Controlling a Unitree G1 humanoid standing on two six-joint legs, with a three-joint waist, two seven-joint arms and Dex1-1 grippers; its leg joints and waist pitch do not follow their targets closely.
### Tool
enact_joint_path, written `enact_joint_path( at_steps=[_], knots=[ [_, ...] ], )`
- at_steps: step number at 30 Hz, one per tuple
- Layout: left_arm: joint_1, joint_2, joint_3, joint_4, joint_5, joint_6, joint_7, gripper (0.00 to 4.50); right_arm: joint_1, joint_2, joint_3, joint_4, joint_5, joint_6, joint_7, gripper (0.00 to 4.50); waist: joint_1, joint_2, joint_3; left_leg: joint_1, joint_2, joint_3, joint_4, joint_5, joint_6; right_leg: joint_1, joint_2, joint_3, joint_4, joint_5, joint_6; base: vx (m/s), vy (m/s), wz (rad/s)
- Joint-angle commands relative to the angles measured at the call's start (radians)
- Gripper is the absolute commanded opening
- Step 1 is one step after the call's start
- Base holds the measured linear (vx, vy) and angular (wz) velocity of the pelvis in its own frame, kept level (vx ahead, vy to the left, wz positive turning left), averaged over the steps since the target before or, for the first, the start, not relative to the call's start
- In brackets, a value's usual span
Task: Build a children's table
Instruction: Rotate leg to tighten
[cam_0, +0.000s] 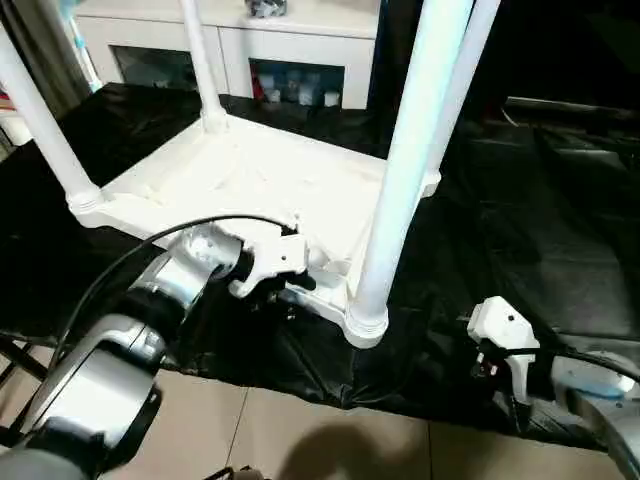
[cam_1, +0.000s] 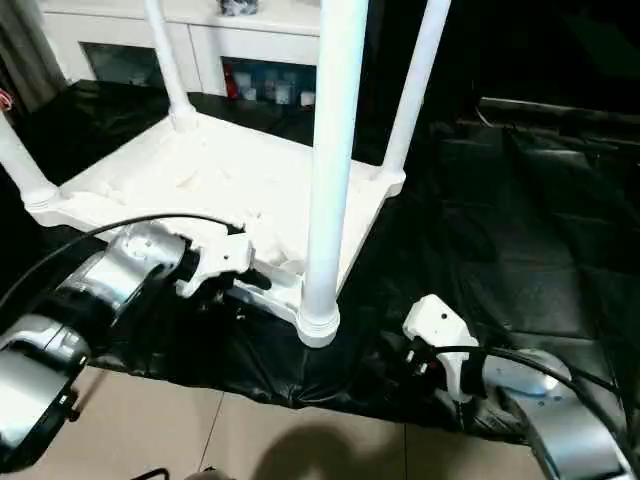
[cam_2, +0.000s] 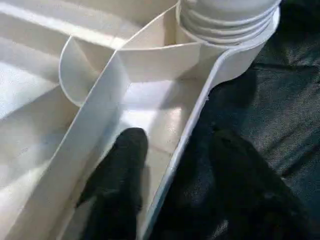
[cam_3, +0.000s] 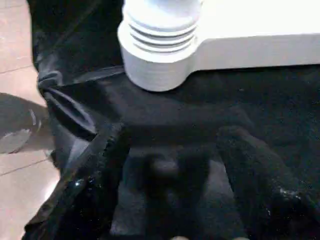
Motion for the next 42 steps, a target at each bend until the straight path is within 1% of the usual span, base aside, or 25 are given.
enact_joint_path(
  at_steps=[1,2,3,5,7,8,10,11,13,15,16,19,20,21,22,25,28,31,32,33,34,36,37,40,42],
  knots=[
    [-0.042,-0.010,-0.008,0.057,0.027,-0.024,-0.018,2.07,0.008,-0.010,0.000,-0.017,0.010,0.007,0.013,3.15,0.008,-0.003,-0.064,0.000,0.070,-0.024,-0.066,-0.090,0.078,0.061,-0.101,0.054,-0.071,0.048,-0.273,0.000,0.000,0.00],
    [-0.050,-0.013,-0.008,0.074,0.033,-0.031,-0.020,1.96,0.008,-0.009,0.001,-0.015,0.009,0.005,0.013,3.15,0.008,-0.003,-0.064,0.001,0.070,-0.024,-0.065,-0.088,0.078,0.061,-0.101,0.054,-0.070,0.053,-0.273,0.000,0.000,0.00],
    [-0.057,-0.017,-0.008,0.087,0.038,-0.035,-0.020,1.93,0.008,-0.009,0.002,-0.011,0.008,0.003,0.013,3.15,0.012,0.008,-0.065,0.001,0.071,-0.025,-0.064,-0.086,0.079,0.061,-0.103,0.054,-0.068,0.063,-0.277,0.000,0.000,0.00],
    [-0.070,-0.024,-0.008,0.113,0.046,-0.037,-0.026,1.76,0.005,-0.009,0.004,-0.004,0.008,-0.002,0.010,3.15,0.012,0.000,-0.065,0.000,0.071,-0.024,-0.065,-0.089,0.080,0.062,-0.101,0.053,-0.068,0.078,-0.283,0.000,0.000,0.00],
    [-0.075,-0.025,-0.010,0.121,0.051,-0.048,-0.023,1.48,0.002,-0.007,0.007,0.001,0.007,-0.003,0.008,3.15,0.016,0.001,-0.065,0.000,0.071,-0.024,-0.065,-0.088,0.081,0.063,-0.104,0.053,-0.068,0.072,-0.282,0.000,0.000,0.00],
    [-0.081,-0.028,-0.009,0.130,0.052,-0.052,-0.023,1.42,-0.001,-0.005,0.008,0.006,0.006,-0.005,0.008,3.15,0.017,0.006,-0.065,0.000,0.072,-0.025,-0.065,-0.089,0.079,0.063,-0.104,0.053,-0.067,0.071,-0.283,0.000,0.000,0.00],
    [-0.095,-0.034,-0.016,0.155,0.065,-0.045,-0.034,1.32,-0.008,0.006,0.012,0.016,0.006,0.005,0.011,3.15,0.018,0.005,-0.064,0.000,0.071,-0.024,-0.065,-0.092,0.078,0.063,-0.103,0.053,-0.068,0.073,-0.287,0.000,0.000,0.00],
    [-0.098,-0.037,-0.017,0.164,0.071,-0.042,-0.040,1.11,-0.009,0.008,0.013,0.016,0.008,0.009,0.012,3.41,0.019,0.004,-0.064,0.000,0.072,-0.024,-0.065,-0.091,0.077,0.063,-0.102,0.052,-0.067,0.074,-0.287,0.000,0.000,0.00],
    [-0.101,-0.054,0.011,0.173,0.049,-0.031,-0.046,1.04,-0.008,0.012,0.015,0.013,0.010,0.016,0.011,3.47,0.018,0.009,-0.066,-0.001,0.072,-0.025,-0.065,-0.086,0.079,0.064,-0.102,0.053,-0.066,0.082,-0.286,0.000,0.000,0.00],
    [-0.102,-0.068,0.037,0.172,0.023,-0.011,-0.051,0.92,-0.007,0.015,0.016,0.011,0.011,0.018,0.008,3.62,0.020,0.006,-0.066,0.000,0.072,-0.024,-0.064,-0.082,0.081,0.064,-0.103,0.052,-0.066,0.089,-0.293,0.000,0.000,0.00],
    [-0.101,-0.071,0.035,0.167,0.025,-0.001,-0.060,0.80,-0.007,0.018,0.017,0.013,0.009,0.019,0.005,3.76,0.020,0.001,-0.066,-0.001,0.072,-0.023,-0.064,-0.078,0.085,0.065,-0.103,0.052,-0.065,0.097,-0.296,0.000,0.000,0.00],
    [-0.088,-0.072,0.021,0.151,0.034,0.043,-0.096,0.63,-0.012,0.025,0.019,0.028,-0.001,0.013,-0.006,3.95,0.020,0.003,-0.066,-0.002,0.072,-0.023,-0.064,-0.073,0.090,0.064,-0.104,0.053,-0.065,0.100,-0.295,0.000,0.000,0.00],
    [-0.081,-0.069,0.014,0.146,0.039,0.050,-0.103,0.54,-0.014,0.026,0.018,0.032,-0.002,0.011,-0.009,4.07,0.018,0.000,-0.065,-0.003,0.072,-0.022,-0.065,-0.074,0.092,0.064,-0.105,0.052,-0.067,0.089,-0.295,0.000,0.000,0.00],
    [-0.075,-0.065,0.004,0.143,0.051,0.054,-0.103,0.47,-0.016,0.028,0.017,0.035,-0.005,0.008,-0.010,4.20,0.018,0.001,-0.064,-0.004,0.070,-0.021,-0.064,-0.077,0.091,0.064,-0.104,0.052,-0.068,0.074,-0.293,0.000,0.000,0.00],
    [-0.066,-0.060,-0.007,0.140,0.069,0.050,-0.103,0.47,-0.019,0.030,0.015,0.038,-0.007,0.007,-0.013,4.20,0.016,-0.003,-0.063,-0.003,0.071,-0.021,-0.065,-0.083,0.091,0.064,-0.104,0.053,-0.071,0.056,-0.287,0.000,0.000,0.00],
    [-0.042,-0.055,-0.010,0.124,0.088,0.071,-0.081,0.27,-0.030,0.039,0.000,0.048,-0.009,-0.002,-0.027,4.45,0.013,-0.006,-0.061,-0.004,0.071,-0.020,-0.067,-0.086,0.088,0.064,-0.104,0.052,-0.073,0.014,-0.275,0.000,0.000,0.00],
    [-0.017,-0.066,0.010,0.091,0.081,0.120,-0.013,0.16,-0.049,0.050,-0.020,0.072,-0.018,-0.021,-0.057,4.50,0.010,-0.005,-0.055,0.003,0.072,-0.018,-0.072,-0.122,0.071,0.057,-0.105,0.053,-0.086,-0.112,-0.259,0.000,0.000,0.00],
    [0.000,-0.085,0.046,0.055,0.059,0.177,0.062,0.07,-0.061,0.056,-0.026,0.092,-0.025,-0.032,-0.074,4.50,0.008,-0.002,-0.055,0.004,0.075,-0.017,-0.073,-0.132,0.064,0.055,-0.106,0.054,-0.089,-0.136,-0.259,0.000,0.000,0.00],
    [0.033,-0.105,0.076,-0.012,0.034,0.218,0.125,0.06,-0.076,0.068,-0.037,0.118,-0.033,-0.035,-0.105,4.50,0.007,-0.004,-0.056,0.002,0.072,-0.016,-0.072,-0.125,0.066,0.057,-0.104,0.054,-0.089,-0.127,-0.260,0.000,0.000,0.00],
    [0.035,-0.106,0.078,-0.016,0.033,0.220,0.128,0.04,-0.076,0.069,-0.038,0.120,-0.034,-0.035,-0.106,4.50,0.004,-0.008,-0.058,-0.002,0.073,-0.017,-0.071,-0.106,0.068,0.059,-0.106,0.052,-0.081,-0.097,-0.268,0.000,0.000,0.00],
    [0.061,-0.115,0.090,-0.064,0.021,0.240,0.145,0.03,-0.083,0.077,-0.044,0.130,-0.034,-0.031,-0.121,4.50,-0.001,-0.010,-0.059,-0.004,0.069,-0.016,-0.069,-0.095,0.077,0.059,-0.104,0.051,-0.083,-0.087,-0.268,0.000,0.000,0.00],
    [0.099,-0.126,0.109,-0.137,0.005,0.277,0.159,0.02,-0.088,0.085,-0.050,0.137,-0.031,-0.030,-0.134,4.50,-0.003,-0.009,-0.060,-0.006,0.070,-0.016,-0.068,-0.076,0.084,0.061,-0.104,0.051,-0.079,-0.062,-0.269,0.000,0.000,0.00],
    [0.130,-0.139,0.132,-0.201,-0.020,0.320,0.168,0.02,-0.090,0.091,-0.052,0.138,-0.029,-0.031,-0.139,4.50,-0.006,-0.009,-0.064,-0.007,0.070,-0.015,-0.066,-0.060,0.098,0.063,-0.102,0.052,-0.074,-0.016,-0.273,0.000,0.000,0.00],
    [0.166,-0.150,0.139,-0.247,-0.036,0.316,0.177,0.01,-0.089,0.094,-0.052,0.136,-0.023,-0.034,-0.142,4.50,-0.006,-0.005,-0.067,-0.009,0.068,-0.013,-0.061,-0.035,0.121,0.059,-0.099,0.052,-0.072,0.035,-0.275,0.000,0.000,0.00],
    [0.189,-0.149,0.129,-0.273,-0.028,0.299,0.178,0.01,-0.090,0.097,-0.053,0.138,-0.019,-0.037,-0.143,4.50,-0.006,-0.005,-0.065,-0.010,0.068,-0.013,-0.061,-0.043,0.129,0.056,-0.097,0.050,-0.074,0.030,-0.272,0.000,0.000,0.00]
  ],
)
